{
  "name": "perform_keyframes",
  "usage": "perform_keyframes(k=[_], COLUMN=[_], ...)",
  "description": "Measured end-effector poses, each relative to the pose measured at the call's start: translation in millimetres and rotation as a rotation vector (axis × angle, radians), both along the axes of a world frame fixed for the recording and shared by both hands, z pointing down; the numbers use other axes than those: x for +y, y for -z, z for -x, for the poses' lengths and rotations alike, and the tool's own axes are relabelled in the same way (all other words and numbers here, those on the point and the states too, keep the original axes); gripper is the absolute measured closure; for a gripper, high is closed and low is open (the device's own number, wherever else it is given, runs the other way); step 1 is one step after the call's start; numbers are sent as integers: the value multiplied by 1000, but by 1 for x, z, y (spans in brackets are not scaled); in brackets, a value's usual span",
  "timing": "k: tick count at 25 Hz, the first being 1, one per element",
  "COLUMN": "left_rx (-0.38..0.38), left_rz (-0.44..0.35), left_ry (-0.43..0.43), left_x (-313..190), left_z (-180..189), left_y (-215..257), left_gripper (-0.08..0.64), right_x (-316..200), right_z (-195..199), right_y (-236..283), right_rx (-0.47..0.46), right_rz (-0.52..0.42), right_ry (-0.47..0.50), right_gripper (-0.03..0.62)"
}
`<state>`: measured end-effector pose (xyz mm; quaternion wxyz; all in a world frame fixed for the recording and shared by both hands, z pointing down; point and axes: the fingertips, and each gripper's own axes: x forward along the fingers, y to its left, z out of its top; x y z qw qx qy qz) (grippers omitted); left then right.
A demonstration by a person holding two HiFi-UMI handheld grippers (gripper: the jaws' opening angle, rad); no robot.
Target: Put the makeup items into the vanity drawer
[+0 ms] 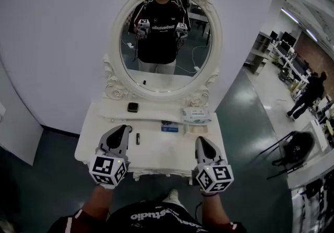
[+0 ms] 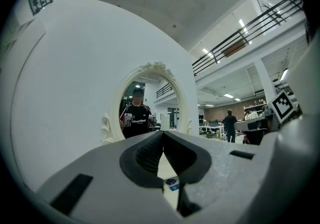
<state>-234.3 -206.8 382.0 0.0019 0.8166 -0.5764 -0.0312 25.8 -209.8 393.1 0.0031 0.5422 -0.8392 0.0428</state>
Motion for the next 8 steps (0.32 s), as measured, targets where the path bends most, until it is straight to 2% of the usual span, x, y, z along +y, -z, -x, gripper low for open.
perform_keyframes(k=[8], left_rx=[9], left_rz=[19], left_ry=[-18], left_x=[-1], left_z=[-2], left_y=[-9], left_gripper=[554], right_x=[1], right_z=[-1], right_y=[-8], right_rx=[2], right_rz=[13], right_ry=[-7], right_gripper=[589])
